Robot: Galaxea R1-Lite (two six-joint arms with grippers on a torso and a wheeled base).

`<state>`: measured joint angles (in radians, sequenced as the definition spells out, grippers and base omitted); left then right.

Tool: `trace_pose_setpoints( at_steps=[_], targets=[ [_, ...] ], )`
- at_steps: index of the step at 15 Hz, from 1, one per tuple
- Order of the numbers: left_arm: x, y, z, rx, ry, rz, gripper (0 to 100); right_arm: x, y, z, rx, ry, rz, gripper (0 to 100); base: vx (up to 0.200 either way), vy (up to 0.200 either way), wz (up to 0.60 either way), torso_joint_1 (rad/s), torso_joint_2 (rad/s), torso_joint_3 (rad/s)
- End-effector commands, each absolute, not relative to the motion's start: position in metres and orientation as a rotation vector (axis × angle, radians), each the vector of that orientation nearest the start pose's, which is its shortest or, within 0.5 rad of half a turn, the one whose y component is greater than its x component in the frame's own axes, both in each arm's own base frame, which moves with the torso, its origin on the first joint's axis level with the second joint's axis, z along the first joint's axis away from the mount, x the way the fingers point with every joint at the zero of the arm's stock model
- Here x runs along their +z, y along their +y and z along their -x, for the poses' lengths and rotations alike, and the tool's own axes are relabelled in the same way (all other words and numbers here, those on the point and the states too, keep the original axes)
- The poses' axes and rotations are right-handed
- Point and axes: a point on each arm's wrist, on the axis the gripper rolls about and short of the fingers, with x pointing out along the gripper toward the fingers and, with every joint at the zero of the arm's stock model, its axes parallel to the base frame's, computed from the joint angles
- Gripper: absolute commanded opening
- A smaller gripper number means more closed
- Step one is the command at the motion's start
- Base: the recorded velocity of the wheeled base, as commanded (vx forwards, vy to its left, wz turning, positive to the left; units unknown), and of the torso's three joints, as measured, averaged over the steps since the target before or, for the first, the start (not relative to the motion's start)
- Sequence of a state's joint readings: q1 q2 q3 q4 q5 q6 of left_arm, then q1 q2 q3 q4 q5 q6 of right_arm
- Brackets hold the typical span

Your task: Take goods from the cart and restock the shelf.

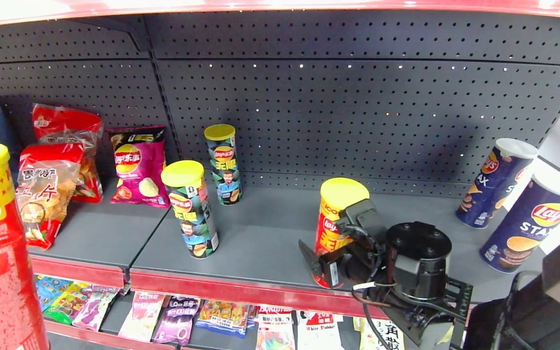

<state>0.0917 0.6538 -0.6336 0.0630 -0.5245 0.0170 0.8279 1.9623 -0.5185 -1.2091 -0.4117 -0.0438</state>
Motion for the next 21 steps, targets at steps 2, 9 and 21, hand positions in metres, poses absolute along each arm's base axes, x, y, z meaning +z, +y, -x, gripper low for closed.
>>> trace_pose_setpoints(
  at_steps=[2, 9, 21],
  targets=[
    [0.247, -0.008, -0.038, -0.433, 0.071, 0.007, 0, 0.093, 0.222, -0.212, 0.410, 0.170, 0.171, 100, 0.000, 0.000, 0.00, 0.000, 0.00, 0.000],
    [0.247, -0.008, -0.038, -0.435, 0.073, 0.008, 0, 0.093, 0.210, -0.202, 0.404, 0.188, 0.179, 100, 0.000, 0.000, 0.00, 0.000, 0.00, 0.000],
    [0.246, -0.008, -0.040, -0.464, 0.083, 0.012, 0, 0.098, 0.180, -0.175, 0.396, 0.233, 0.096, 100, 0.000, 0.000, 0.00, 0.000, 0.00, 0.000]
  ],
)
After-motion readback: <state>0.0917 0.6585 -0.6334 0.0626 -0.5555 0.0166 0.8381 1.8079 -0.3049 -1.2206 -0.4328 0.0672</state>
